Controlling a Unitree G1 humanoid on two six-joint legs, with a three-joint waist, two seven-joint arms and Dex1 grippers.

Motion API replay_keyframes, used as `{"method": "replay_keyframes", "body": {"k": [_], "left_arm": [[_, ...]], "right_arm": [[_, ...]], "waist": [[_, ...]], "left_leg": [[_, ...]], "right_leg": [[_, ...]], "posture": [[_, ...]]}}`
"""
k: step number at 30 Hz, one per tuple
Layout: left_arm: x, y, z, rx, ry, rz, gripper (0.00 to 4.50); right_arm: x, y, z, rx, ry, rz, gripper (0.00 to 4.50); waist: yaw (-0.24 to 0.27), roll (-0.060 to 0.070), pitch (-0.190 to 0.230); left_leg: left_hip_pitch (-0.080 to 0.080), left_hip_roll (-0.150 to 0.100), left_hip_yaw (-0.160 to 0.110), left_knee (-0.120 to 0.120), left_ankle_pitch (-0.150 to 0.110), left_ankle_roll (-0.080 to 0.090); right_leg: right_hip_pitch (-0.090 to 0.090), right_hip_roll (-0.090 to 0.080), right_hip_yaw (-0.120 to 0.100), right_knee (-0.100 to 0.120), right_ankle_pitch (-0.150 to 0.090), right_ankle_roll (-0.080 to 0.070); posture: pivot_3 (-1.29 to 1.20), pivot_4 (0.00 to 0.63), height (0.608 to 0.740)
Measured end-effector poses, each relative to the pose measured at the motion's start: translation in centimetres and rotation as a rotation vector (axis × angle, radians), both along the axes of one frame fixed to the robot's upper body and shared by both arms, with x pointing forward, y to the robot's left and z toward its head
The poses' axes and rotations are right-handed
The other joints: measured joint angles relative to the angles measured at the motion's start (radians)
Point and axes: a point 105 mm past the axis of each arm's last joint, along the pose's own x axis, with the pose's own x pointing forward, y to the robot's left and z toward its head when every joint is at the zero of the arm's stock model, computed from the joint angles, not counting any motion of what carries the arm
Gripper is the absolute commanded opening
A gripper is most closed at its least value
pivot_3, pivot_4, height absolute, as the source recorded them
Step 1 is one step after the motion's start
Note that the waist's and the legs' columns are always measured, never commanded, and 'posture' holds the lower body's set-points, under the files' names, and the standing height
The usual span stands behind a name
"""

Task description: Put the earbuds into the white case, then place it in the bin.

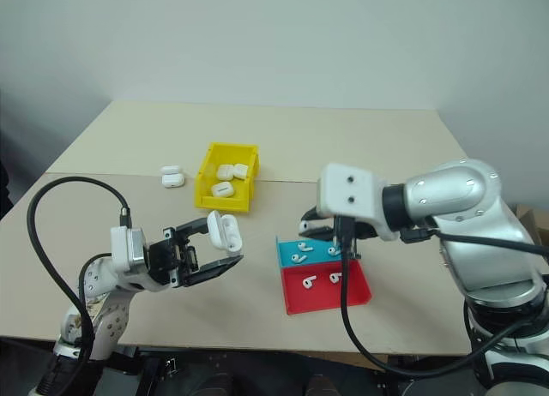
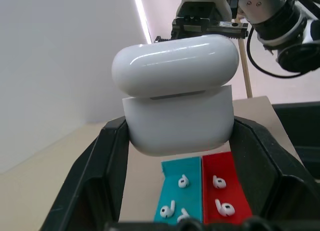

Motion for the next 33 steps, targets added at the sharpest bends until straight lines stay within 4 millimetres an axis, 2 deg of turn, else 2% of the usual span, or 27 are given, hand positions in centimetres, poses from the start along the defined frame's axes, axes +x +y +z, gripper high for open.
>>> {"method": "replay_keyframes", "body": {"k": [3, 6, 9, 18, 33], "left_arm": [[0.2, -0.3, 0.7, -0.036, 0.027, -0.029, 2.74], [0.3, -0.9, 1.2, -0.058, 0.058, -0.071, 2.74], [0.1, -1.6, 2.0, -0.092, 0.061, -0.130, 2.74], [-0.9, -4.0, 4.5, -0.094, 0.010, -0.330, 2.74], [-1.8, -4.3, 5.0, -0.074, -0.007, -0.445, 2.74]], "right_arm": [[-0.4, 0.0, 2.9, 0.184, -0.028, 0.004, 1.29], [-1.1, -0.1, 5.0, 0.345, -0.045, 0.043, 1.29], [-1.9, 0.2, 5.8, 0.445, -0.030, 0.117, 1.29], [-3.6, 1.2, 6.0, 0.635, 0.003, 0.296, 1.29], [-4.4, 2.6, 4.9, 0.714, -0.002, 0.391, 1.29]], "waist": [[0.002, 0.000, 0.000], [0.002, 0.000, 0.000], [0.003, 0.000, 0.000], [-0.003, 0.000, 0.000], [-0.002, 0.000, 0.000]], "left_leg": [[-0.001, 0.000, -0.001, 0.000, 0.000, 0.000], [-0.002, 0.000, -0.001, 0.000, 0.000, 0.000], [-0.003, 0.000, -0.001, 0.000, 0.000, 0.000], [-0.003, 0.000, -0.002, 0.000, 0.000, 0.000], [-0.003, 0.000, -0.003, 0.000, 0.000, 0.000]], "right_leg": [[0.000, 0.000, -0.001, 0.000, 0.000, 0.000], [0.000, 0.000, -0.001, -0.001, 0.000, 0.000], [0.000, 0.000, -0.002, -0.001, 0.000, 0.000], [0.000, 0.000, -0.002, -0.001, 0.000, 0.001], [0.000, 0.001, -0.002, -0.001, 0.000, 0.001]], "posture": [[0.00, 0.150, 0.740], [0.00, 0.150, 0.740], [0.00, 0.150, 0.740], [0.00, 0.150, 0.740], [0.00, 0.150, 0.740]]}}
